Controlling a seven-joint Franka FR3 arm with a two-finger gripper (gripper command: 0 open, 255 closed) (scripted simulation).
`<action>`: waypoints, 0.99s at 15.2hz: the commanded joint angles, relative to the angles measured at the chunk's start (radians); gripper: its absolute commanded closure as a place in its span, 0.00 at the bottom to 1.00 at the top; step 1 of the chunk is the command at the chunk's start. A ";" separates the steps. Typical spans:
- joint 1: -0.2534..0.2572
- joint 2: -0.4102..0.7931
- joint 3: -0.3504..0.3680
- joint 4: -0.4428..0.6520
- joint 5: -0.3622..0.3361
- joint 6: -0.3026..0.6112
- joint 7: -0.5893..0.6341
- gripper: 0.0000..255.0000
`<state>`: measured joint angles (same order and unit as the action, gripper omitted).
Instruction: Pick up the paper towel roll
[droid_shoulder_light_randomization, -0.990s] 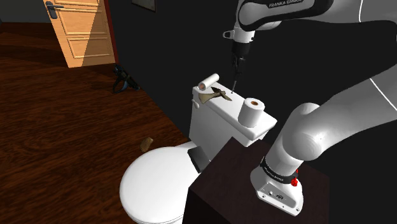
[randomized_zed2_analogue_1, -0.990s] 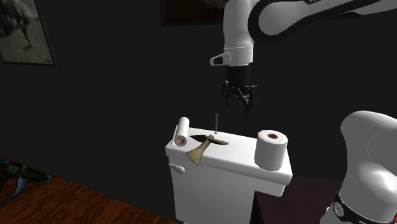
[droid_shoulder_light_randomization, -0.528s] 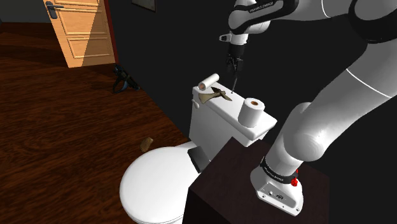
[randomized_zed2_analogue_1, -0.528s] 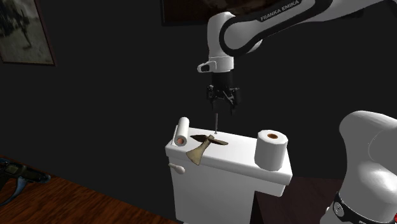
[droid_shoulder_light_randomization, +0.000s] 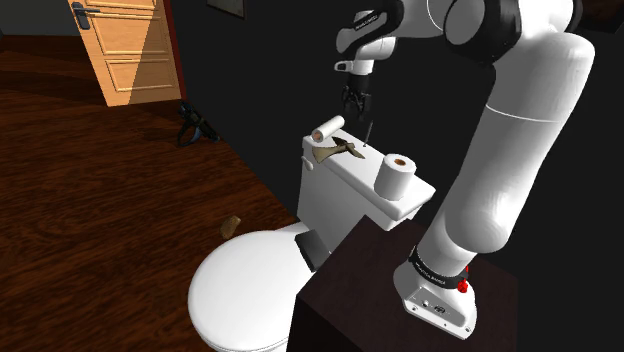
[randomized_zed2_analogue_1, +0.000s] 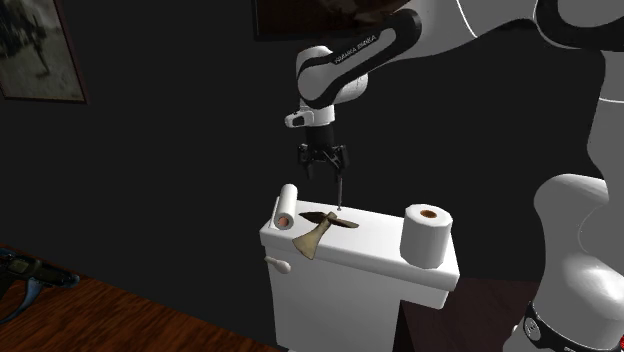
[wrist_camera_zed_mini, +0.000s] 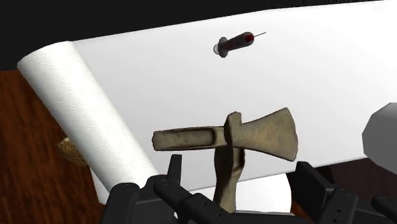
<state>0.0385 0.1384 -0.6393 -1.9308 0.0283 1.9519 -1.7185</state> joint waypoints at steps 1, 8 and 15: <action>-0.026 0.096 0.009 0.085 0.058 -0.009 -0.107 0.00; -0.168 0.421 0.100 0.443 0.195 -0.086 -0.377 0.00; -0.216 0.541 0.141 0.558 0.225 -0.083 -0.442 0.00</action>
<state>-0.1748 0.6721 -0.5001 -1.3732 0.2510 1.8615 -2.1581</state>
